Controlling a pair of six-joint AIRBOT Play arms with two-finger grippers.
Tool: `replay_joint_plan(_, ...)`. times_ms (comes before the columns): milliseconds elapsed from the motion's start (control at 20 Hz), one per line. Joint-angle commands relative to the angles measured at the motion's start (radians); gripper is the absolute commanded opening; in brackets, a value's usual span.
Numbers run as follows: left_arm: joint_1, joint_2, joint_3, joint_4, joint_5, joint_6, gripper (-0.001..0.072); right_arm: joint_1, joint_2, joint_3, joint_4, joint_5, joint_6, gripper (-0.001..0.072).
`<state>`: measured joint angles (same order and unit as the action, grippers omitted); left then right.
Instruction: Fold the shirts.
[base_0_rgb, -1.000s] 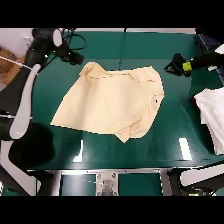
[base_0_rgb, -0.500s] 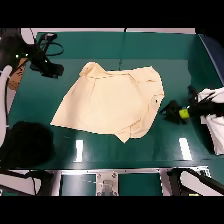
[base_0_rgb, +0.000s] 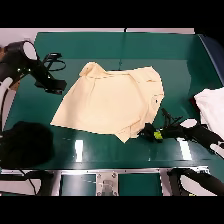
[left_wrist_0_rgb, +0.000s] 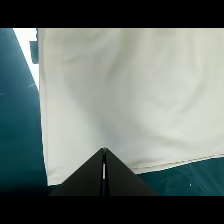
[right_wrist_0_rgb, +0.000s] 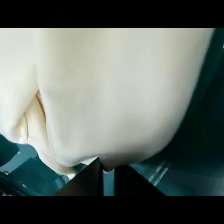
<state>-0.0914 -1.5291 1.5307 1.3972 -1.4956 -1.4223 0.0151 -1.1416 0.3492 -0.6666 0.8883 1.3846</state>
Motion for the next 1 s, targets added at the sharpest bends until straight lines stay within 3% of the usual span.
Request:
replay_joint_plan(0, 0.000, 0.003, -0.014, -0.025, -0.013, 0.011, 0.0026, 0.025, -0.039, 0.034, -0.024, -0.093, -0.053, 0.0020)
replay_joint_plan(150, 0.039, 0.003, -0.014, -0.067, -0.047, 0.025, 0.0026, -0.148, -0.038, 0.180, -0.138, 0.130, -0.031, 0.0020)
replay_joint_plan(250, 0.093, 0.003, -0.014, -0.158, -0.054, 0.040, 0.0026, -0.321, -0.038, 0.303, -0.308, 0.284, 0.041, 0.0020)
replay_joint_plan(350, 0.138, 0.003, -0.014, -0.230, -0.037, 0.063, 0.0026, -0.483, -0.038, 0.404, -0.401, 0.315, 0.063, 0.0020)
replay_joint_plan(500, 0.153, 0.002, -0.025, -0.230, -0.030, 0.066, 0.0031, -0.635, -0.042, 0.469, -0.401, 0.303, 0.063, 0.0020)
replay_joint_plan(550, 0.153, 0.002, -0.045, -0.237, -0.030, 0.066, 0.0252, -0.666, -0.046, 0.476, -0.407, 0.294, 0.063, 0.0020)
replay_joint_plan(600, 0.153, 0.002, -0.076, -0.240, -0.028, 0.064, 0.0539, -0.698, -0.052, 0.484, -0.423, 0.290, 0.063, 0.0020)
replay_joint_plan(750, 0.153, 0.002, -0.190, -0.236, -0.023, 0.071, 0.0548, -0.780, -0.064, 0.492, -0.452, 0.332, 0.077, 0.0020)
replay_joint_plan(950, 0.153, 0.003, -0.362, -0.281, 0.004, 0.070, 0.0548, -0.748, -0.068, 0.484, -0.445, 0.372, 0.071, 0.0020)
